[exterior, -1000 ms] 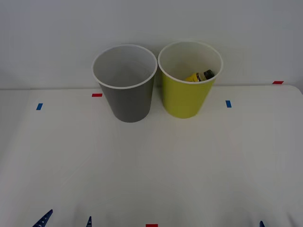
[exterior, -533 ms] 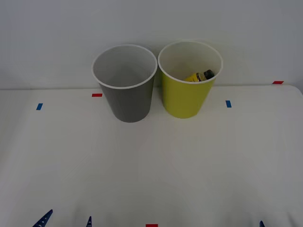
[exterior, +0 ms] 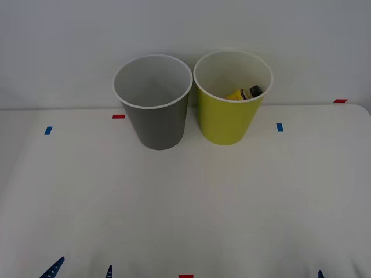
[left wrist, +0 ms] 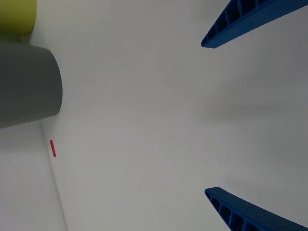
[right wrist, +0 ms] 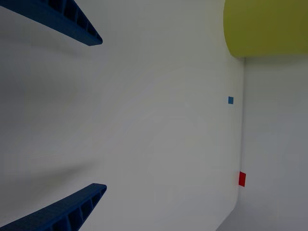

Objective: Put cans in the gray bin and PET bottles in the light green bin.

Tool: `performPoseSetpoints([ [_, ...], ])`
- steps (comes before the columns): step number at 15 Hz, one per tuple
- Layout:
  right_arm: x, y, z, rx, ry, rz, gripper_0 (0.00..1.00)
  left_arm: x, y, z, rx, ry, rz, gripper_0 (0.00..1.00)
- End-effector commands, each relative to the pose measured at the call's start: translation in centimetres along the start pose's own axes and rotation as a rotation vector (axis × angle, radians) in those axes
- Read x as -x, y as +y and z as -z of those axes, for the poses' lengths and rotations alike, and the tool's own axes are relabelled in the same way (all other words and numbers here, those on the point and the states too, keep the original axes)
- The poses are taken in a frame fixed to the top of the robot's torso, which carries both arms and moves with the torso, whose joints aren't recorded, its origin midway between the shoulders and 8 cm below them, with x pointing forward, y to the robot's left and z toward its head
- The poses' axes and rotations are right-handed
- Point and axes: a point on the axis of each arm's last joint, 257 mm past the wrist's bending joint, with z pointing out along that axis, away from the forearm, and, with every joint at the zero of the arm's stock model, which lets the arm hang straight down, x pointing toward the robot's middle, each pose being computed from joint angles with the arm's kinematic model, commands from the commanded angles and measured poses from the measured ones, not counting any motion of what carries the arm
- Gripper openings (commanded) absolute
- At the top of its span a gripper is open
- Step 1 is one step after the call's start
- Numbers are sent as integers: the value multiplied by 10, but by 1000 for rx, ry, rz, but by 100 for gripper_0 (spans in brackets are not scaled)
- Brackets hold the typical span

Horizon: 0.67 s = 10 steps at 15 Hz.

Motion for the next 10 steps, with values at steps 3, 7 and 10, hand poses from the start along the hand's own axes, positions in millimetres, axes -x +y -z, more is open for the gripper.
performPoseSetpoints([
  [3, 0, 0, 0, 0, 0, 0, 100, 0, 0, 0, 0, 0, 0, 100],
  [7, 0, 0, 0, 0, 0, 0, 100, 0, 0, 0, 0, 0, 0, 100],
  [10, 0, 0, 0, 0, 0, 0, 100, 0, 0, 0, 0, 0, 0, 100],
])
